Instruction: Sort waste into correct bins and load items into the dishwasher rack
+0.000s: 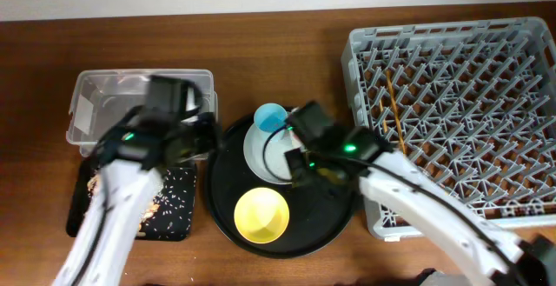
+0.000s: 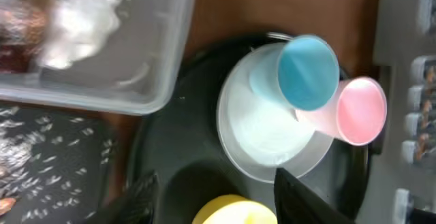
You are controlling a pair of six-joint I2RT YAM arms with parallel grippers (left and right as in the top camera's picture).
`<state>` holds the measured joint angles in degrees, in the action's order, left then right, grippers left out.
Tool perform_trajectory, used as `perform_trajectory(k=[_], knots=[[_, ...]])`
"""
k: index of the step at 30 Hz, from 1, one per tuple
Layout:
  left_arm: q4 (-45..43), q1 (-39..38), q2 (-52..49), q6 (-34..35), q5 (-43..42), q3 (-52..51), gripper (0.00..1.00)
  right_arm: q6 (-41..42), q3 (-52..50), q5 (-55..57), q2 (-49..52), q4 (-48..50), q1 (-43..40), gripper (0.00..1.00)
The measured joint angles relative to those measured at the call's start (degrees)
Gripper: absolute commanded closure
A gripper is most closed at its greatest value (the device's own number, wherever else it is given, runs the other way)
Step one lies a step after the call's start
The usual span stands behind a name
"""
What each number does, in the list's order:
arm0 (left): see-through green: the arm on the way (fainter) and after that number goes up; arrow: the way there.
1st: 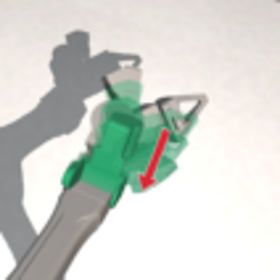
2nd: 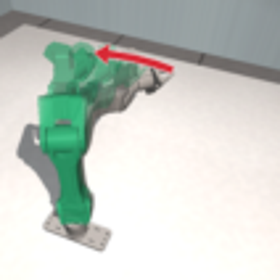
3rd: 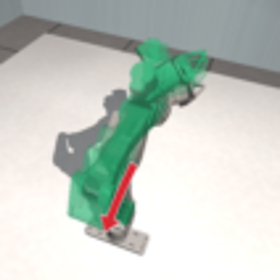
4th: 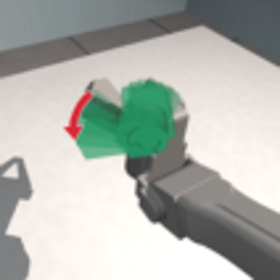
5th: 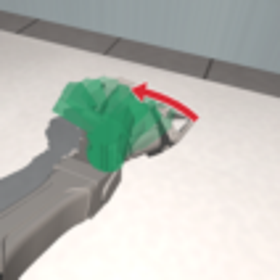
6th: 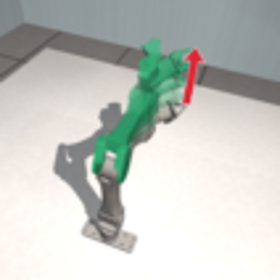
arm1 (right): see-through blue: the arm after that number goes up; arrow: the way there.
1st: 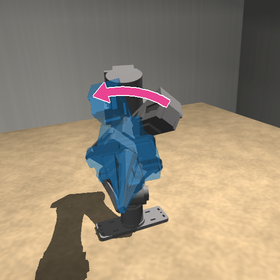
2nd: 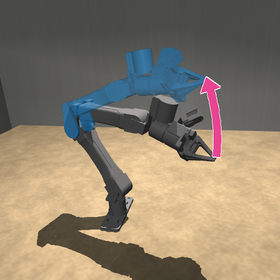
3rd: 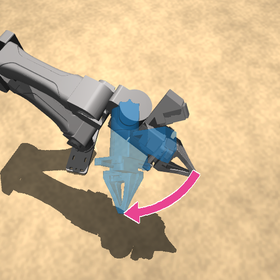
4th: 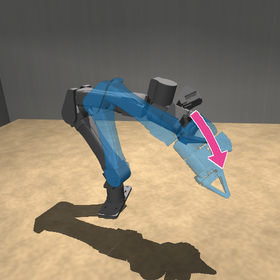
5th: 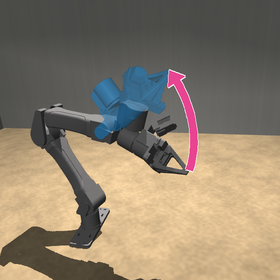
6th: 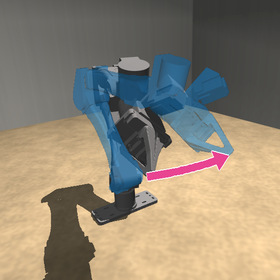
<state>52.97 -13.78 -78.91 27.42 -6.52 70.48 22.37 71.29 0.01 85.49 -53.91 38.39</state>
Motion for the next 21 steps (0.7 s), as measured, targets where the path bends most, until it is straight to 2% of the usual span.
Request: perform_trajectory(k=[3, 6, 9, 12, 14, 15, 16, 19, 20, 21], knots=[[-5.86, -6.6, -10.95, 0.0, -0.61, -0.17, 0.48, -0.02, 0.31, 2.67, -5.92, -8.11, -8.68, 0.4], [-14.43, -11.56, -16.26, 0.0, 0.2, -0.26, 0.47, -1.03, 0.33, 4.72, -5.92, -9.73, -15.67, 0.4], [-20.61, -11.78, -19.12, 0.02, 3.39, -0.22, 0.48, -3.15, 0.33, 4.98, -5.92, -9.46, -16.09, 0.4], [-22.58, -11.78, -21.73, 0.02, 4.66, -0.22, 0.48, -3.43, 0.33, 5.14, -5.92, -9.44, -16.09, 0.4], [-22.91, -11.78, -22.43, 0.02, 7.98, -0.22, 0.65, -3.56, 0.33, 5.14, -5.92, -9.46, -16.09, 0.39], [-22.93, -11.78, -23.32, 0.04, 9.05, -0.22, 0.68, -3.52, 0.33, 5.14, -5.92, -9.44, -16.09, 0.39], [-22.62, -11.78, -24.52, 0.11, 9.88, -0.22, 0.77, -3.56, 0.33, 5.14, -5.92, -9.46, -16.09, 0.39], [-22.18, -11.78, -25.35, 0.24, 10.25, -0.22, 0.86, -3.54, 0.33, 5.14, -5.92, -9.44, -16.09, 0.38], [-22.18, -11.78, -25.35, 0.24, 10.29, -0.22, 0.95, -3.56, 0.33, 5.14, -5.92, -9.44, -16.09, 0.38], [-22.18, -11.78, -25.35, 0.24, 10.49, -0.22, 0.99, -3.58, 0.33, 5.14, -5.92, -9.44, -16.09, 0.37]])
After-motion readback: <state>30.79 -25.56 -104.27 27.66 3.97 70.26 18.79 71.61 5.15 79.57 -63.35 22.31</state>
